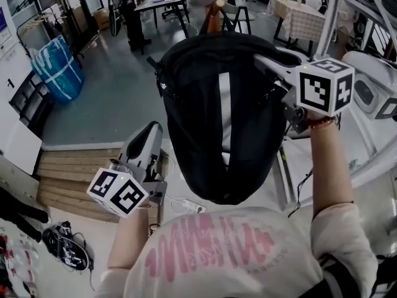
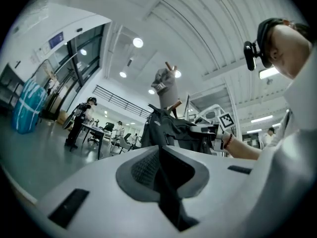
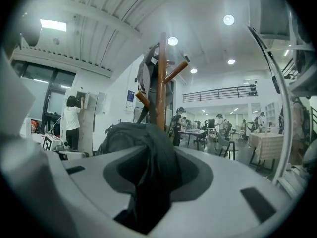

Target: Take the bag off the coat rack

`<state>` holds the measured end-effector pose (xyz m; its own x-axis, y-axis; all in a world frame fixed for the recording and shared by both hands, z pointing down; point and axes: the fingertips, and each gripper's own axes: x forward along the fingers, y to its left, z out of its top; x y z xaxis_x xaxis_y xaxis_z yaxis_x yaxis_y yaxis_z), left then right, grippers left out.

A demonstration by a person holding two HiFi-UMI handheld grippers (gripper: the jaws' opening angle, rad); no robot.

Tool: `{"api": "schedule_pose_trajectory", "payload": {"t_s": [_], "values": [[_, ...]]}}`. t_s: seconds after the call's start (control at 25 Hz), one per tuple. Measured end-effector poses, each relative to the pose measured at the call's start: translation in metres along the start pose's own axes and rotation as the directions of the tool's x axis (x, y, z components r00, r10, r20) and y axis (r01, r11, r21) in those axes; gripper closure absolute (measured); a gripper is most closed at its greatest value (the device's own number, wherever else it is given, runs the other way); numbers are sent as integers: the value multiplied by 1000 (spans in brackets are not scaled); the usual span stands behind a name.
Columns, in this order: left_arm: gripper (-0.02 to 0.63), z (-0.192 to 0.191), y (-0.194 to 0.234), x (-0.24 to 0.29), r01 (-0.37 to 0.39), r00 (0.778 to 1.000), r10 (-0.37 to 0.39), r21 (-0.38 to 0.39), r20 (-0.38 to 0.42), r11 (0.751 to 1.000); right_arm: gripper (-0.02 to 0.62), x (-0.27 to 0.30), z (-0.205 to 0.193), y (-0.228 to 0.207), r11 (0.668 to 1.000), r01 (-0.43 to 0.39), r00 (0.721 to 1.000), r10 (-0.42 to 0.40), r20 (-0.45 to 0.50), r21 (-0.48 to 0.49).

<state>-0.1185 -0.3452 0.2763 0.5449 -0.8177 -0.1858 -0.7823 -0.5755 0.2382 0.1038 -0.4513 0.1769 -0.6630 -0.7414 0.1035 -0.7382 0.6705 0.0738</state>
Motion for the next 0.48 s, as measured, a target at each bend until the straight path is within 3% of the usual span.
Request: {"api": "schedule_pose_trajectory", "payload": {"t_s": [0.08, 0.24, 0.36, 0.48], "values": [[600, 0, -8, 5, 47, 998, -44, 61, -48, 997, 449, 2, 1, 0, 1000, -18, 1000, 18, 13, 2], [586, 4, -28, 27, 127, 990, -125, 38, -68, 991, 448, -4, 0, -18, 999, -51, 998, 51, 29, 4], [537, 19, -32, 45, 133, 990, -130, 70, -54, 989, 446, -6, 1, -32, 998, -69, 997, 69, 33, 5], [437, 29, -26, 57, 110, 993, -104, 126, -57, 986, 445, -4, 0, -33, 996, -91, 995, 91, 32, 7]]}}
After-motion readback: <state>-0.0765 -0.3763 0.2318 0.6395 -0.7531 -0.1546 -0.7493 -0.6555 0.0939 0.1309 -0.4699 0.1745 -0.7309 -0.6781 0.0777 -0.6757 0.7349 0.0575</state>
